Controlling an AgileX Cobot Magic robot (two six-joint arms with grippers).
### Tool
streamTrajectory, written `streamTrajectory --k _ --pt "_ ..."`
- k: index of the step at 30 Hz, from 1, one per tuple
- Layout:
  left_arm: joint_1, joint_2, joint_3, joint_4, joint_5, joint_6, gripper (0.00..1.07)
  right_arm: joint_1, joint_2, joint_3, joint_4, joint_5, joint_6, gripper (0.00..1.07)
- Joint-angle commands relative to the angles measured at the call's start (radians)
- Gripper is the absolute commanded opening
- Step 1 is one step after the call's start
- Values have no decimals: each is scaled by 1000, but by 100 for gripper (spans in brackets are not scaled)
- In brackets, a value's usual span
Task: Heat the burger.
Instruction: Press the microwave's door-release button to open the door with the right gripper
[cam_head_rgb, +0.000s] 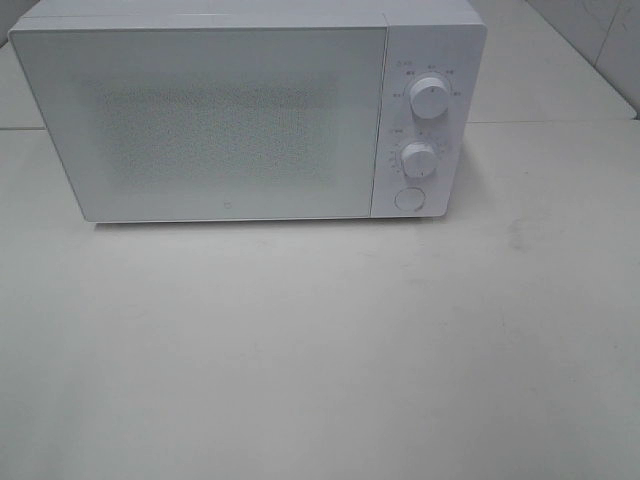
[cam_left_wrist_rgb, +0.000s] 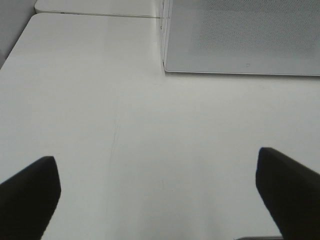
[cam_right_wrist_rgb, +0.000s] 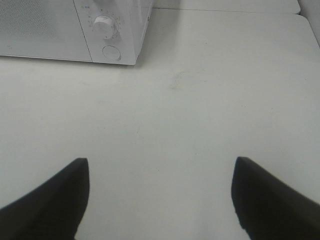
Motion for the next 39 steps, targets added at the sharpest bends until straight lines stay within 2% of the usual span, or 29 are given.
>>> streamTrajectory --k 1,6,22,30,32,35,37,39 --pt "1 -6 1 -1 -7 2 101 -7 -84 47 -9 8 -6 76" --pt "1 -6 1 -1 -7 2 101 -7 -155 47 -9 9 -1 76" --pt "1 -6 1 -1 -7 2 101 -7 -154 47 -7 8 -1 76" --pt "1 -6 1 -1 -7 2 101 -7 -35 -1 -5 -83 -1 76" --pt "1 -6 1 -1 -7 2 101 -4 53 4 -5 -208 -1 76" --pt "1 -6 1 -1 -7 2 101 -4 72 5 -5 -239 -2 76" --pt "1 -6 1 -1 -7 2 101 -4 171 5 -5 -343 -2 76" --pt "1 -6 1 -1 -7 2 101 -4 198 5 -5 -363 -2 76"
